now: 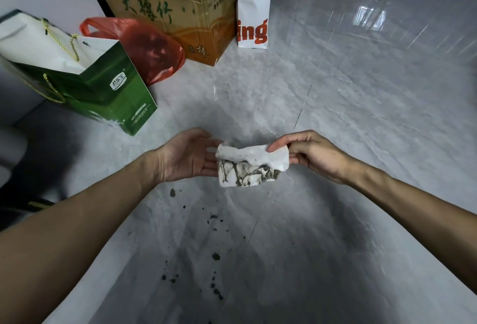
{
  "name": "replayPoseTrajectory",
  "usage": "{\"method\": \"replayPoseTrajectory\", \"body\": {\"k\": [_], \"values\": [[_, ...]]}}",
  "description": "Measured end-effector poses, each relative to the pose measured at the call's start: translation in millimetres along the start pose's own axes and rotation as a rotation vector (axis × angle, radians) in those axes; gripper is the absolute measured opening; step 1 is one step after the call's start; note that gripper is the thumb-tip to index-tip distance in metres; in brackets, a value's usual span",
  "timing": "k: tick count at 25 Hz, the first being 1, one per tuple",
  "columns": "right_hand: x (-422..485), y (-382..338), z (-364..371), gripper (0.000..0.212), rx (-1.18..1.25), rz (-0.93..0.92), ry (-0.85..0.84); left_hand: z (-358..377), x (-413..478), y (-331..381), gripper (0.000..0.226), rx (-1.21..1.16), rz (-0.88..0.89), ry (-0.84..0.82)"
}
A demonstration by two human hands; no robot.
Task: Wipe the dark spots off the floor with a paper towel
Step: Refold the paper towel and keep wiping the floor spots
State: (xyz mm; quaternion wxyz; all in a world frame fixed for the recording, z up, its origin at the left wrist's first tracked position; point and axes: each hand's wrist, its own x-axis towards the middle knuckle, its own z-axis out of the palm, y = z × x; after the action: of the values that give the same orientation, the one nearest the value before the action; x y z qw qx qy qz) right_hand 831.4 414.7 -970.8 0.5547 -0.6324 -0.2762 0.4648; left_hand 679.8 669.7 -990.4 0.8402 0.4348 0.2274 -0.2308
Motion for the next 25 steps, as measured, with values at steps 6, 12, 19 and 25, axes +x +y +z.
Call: {"method": "replayPoseTrajectory", "body": {"k": [6,12,19,25], "values": [[-3.2,-6.7,8.1,0.023,-0.219,-0.033,-0.032,22.2,7.2,-12.2,0.04,0.395,-0.049,0.13],[-6.2,0.7,12.3,0.016,-0.282,-0.064,0.058,19.7,5.5,-10.2,0.029,0.548,0.082,0.223],[27.5,-14.5,44.2,0.015,-0.755,0.042,-0.062,27.1,9.7,-11.2,0.021,0.693,0.195,0.177],[31.9,-5.8,44.8,0.012,-0.528,0.225,-0.117,10.5,-0.2,-20.7,0.056,1.057,0.207,0.34]]}}
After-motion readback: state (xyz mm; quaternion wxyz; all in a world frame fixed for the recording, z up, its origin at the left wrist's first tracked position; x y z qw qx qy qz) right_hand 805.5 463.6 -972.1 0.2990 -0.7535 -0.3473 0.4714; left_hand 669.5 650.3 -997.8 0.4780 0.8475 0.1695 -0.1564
